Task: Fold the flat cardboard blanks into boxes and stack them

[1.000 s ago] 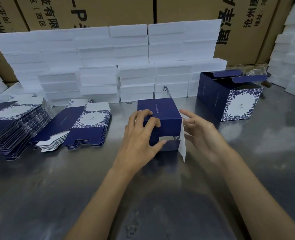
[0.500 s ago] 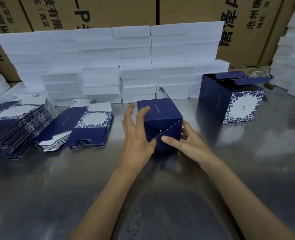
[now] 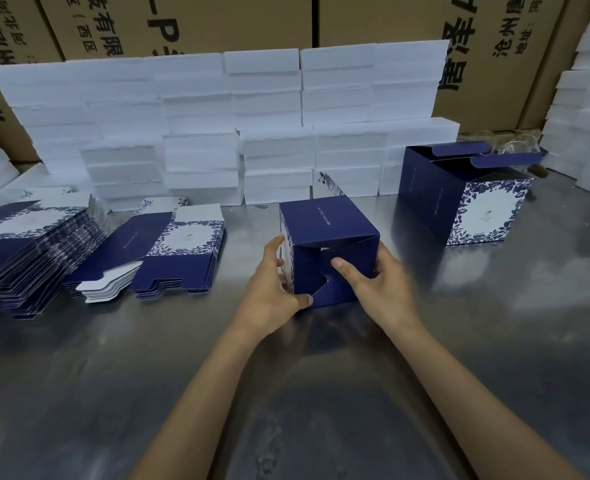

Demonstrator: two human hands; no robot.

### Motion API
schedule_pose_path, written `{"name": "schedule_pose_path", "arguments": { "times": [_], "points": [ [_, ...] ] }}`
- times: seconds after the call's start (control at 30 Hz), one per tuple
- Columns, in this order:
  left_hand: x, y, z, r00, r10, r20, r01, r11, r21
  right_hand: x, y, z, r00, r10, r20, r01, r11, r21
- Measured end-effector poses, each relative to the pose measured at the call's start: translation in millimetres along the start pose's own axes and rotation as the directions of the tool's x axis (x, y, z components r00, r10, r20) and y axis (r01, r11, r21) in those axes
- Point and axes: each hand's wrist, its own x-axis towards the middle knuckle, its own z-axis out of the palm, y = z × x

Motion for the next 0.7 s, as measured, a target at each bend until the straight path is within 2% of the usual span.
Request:
{"name": "schedule_pose_path", "arguments": {
  "times": [0.2, 0.3, 0.37, 0.43, 0.5, 0.57, 0.63, 0.7],
  "points": [
    [-1, 4, 0, 0.998, -0.015, 0.057, 0.017, 0.999, -0.036, 0, -1, -1, 0.999, -0.013, -0.037, 0.012, 1.0, -0.029],
    [-5, 11, -2, 0.995, -0.05, 0.081, 0.067, 0.972, -0.226, 1, -4, -4, 0.998, 0.028, 0.057, -0.029, 0.999, 0.023],
    [-7, 17, -8, 0.994, -0.093, 0.06, 0.11, 0.905, -0.411, 2, -8, -8, 0.989, 0.062, 0.134, -0.08, 0.988, 0.133],
    [-6, 21, -14, 0.992, -0.108, 0.062, 0.123, 0.779, -0.615, 4, -11, -11, 0.976, 0.091, 0.197, -0.14, 0.958, 0.251],
    [-5, 23, -18, 0.991, -0.134, 0.013, 0.101, 0.68, -0.726, 8, -13, -12, 0.96, 0.149, 0.237, -0.229, 0.905, 0.359],
    [-4, 22, -20, 0.983, -0.169, -0.066, 0.07, 0.69, -0.721, 13, -14, -14, 0.941, 0.19, 0.279, -0.299, 0.852, 0.43],
    [-2, 20, -20, 0.981, -0.166, -0.105, 0.054, 0.744, -0.666, 15, -14, -18, 0.938, 0.154, 0.31, -0.276, 0.873, 0.401],
    [-2, 20, -20, 0.985, -0.146, -0.091, 0.053, 0.762, -0.646, 14, -15, -23, 0.953, 0.146, 0.267, -0.234, 0.912, 0.337]
  ]
}}
